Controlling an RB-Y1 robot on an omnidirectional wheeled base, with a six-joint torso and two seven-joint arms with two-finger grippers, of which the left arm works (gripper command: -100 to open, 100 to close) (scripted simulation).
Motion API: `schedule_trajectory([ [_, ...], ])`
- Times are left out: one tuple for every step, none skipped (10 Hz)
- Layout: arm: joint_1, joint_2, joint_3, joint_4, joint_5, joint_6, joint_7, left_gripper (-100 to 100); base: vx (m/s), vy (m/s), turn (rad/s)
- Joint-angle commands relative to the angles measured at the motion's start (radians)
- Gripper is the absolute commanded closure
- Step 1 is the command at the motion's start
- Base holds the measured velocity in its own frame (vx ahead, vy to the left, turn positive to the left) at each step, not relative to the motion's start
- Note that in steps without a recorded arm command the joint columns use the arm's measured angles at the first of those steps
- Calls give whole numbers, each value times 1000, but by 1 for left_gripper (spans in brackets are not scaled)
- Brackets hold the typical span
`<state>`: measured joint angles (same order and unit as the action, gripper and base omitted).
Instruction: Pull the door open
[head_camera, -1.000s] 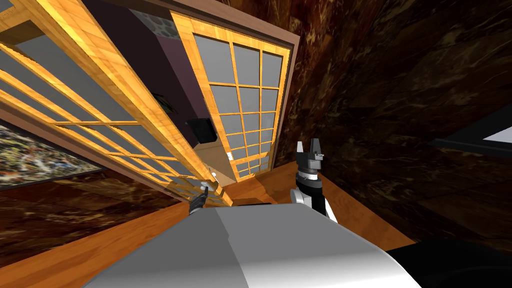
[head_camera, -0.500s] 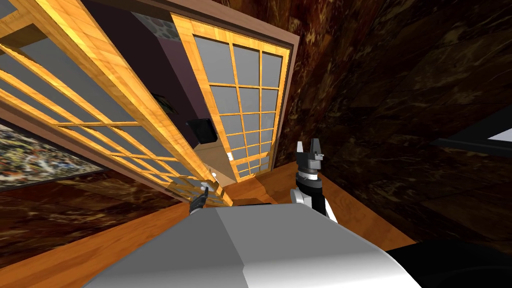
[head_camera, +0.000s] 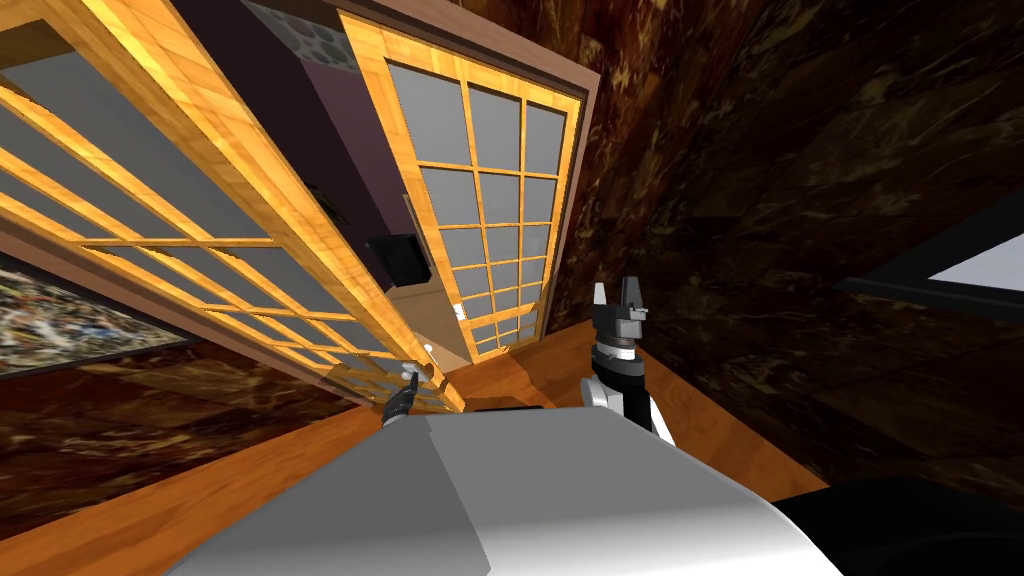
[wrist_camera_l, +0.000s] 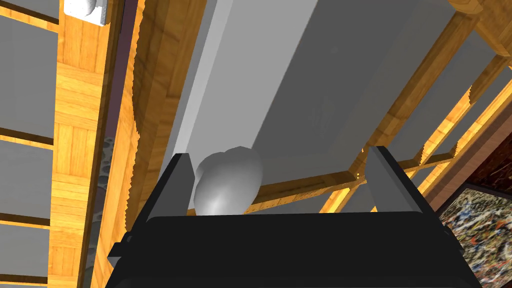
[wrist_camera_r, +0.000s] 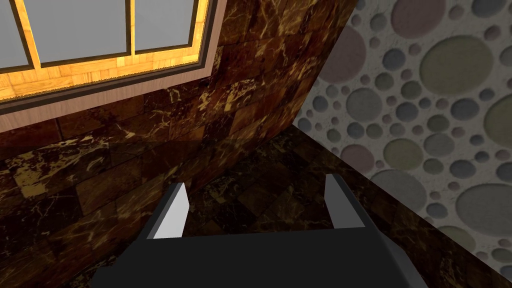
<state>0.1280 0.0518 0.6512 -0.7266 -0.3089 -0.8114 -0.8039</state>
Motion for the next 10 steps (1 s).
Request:
schedule_trajectory([
  [1,13,12,5,7,10,45,100,-36,33,-93],
  [0,14,13,5,8,10,74,100,-38,28,-100],
  [-1,15,14,5,9,10,100,100,-39,30,-89],
  [-2,17,15,6,10,10,126,100,-45,43,-87],
  [-4,18,16,6,11,9,154,100,-46,54,-104],
  [-4,18,16,6,11,9,167,100,-44,34,-61],
  [-5,20,17,7,13,9,199,100,-45,10,-96],
  [-7,21,18,7,14,8,232,100,-39,27,-116],
  [-8,22,19,8,16,8,265,100,-54,39,-129],
  [-8,22,19,8,16,8,277,100,-56,28,-49],
])
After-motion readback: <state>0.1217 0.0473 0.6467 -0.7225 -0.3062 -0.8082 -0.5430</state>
